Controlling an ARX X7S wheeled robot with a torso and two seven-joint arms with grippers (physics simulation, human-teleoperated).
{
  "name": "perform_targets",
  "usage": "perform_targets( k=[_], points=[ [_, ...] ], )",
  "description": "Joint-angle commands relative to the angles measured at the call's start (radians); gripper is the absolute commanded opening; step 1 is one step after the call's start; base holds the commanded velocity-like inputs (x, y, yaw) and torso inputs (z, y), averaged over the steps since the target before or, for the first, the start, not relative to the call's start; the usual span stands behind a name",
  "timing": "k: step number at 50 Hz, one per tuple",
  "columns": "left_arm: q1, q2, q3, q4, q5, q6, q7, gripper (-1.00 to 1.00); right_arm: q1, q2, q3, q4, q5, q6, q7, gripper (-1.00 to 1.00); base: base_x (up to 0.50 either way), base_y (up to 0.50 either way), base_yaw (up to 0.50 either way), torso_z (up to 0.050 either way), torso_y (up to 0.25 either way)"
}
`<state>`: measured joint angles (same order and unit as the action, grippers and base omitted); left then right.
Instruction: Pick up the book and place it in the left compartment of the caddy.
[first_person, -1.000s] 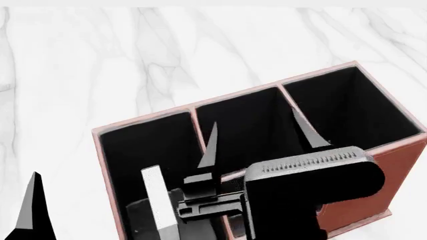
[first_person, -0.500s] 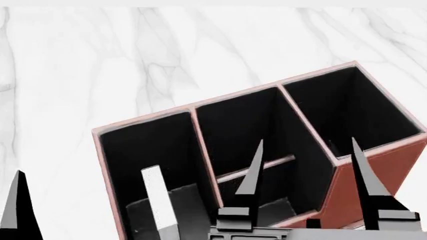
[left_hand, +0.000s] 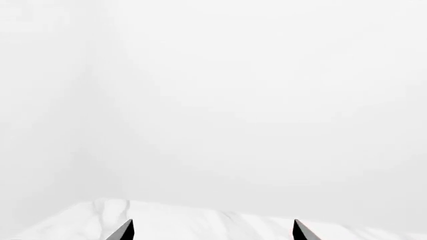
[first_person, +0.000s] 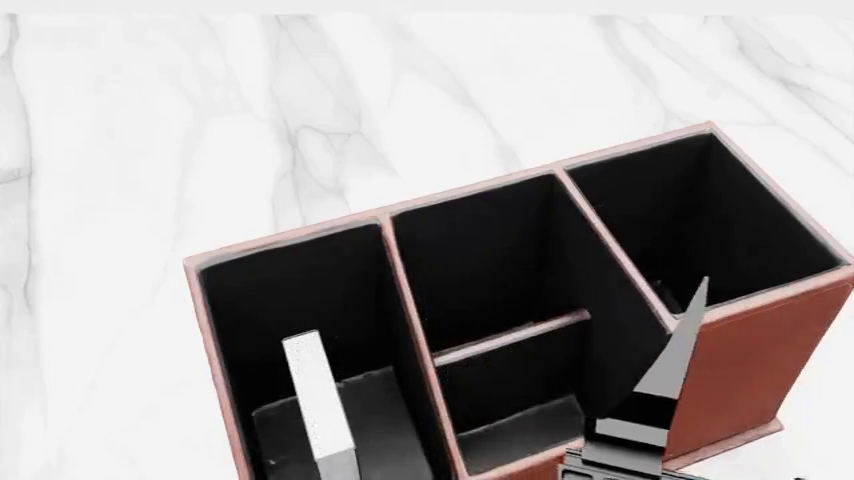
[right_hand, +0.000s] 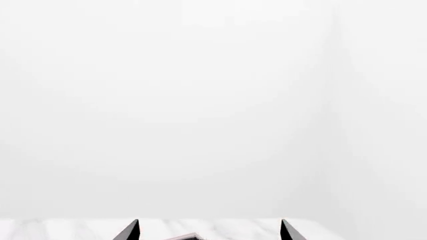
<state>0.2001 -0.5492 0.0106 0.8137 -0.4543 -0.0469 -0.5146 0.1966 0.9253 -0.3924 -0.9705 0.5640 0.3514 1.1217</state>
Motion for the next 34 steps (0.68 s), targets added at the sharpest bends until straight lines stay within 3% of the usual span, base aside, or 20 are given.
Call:
perform_targets(
  k=[1, 23, 34],
  points=[
    [0.055, -0.022, -0.094, 0.012, -0.038, 0.034, -0.019, 1.00, -0.116, 0.095, 0.115, -0.025, 0.036, -0.079, 0.068, 1.00, 0.00, 0.00, 0.00, 0.000, 0.000],
    [0.134, -0.032, -0.215, 0.000, -0.084, 0.086, -0.033, 1.00, -0.456, 0.257, 0.400, -0.054, 0.066, -0.282, 0.189, 1.00, 0.00, 0.00, 0.00, 0.000, 0.000],
    [0.184, -0.031, -0.289, -0.002, -0.114, 0.119, -0.036, 1.00, -0.709, 0.253, 0.634, -0.059, 0.057, -0.359, 0.192, 1.00, 0.00, 0.00, 0.00, 0.000, 0.000]
  ],
)
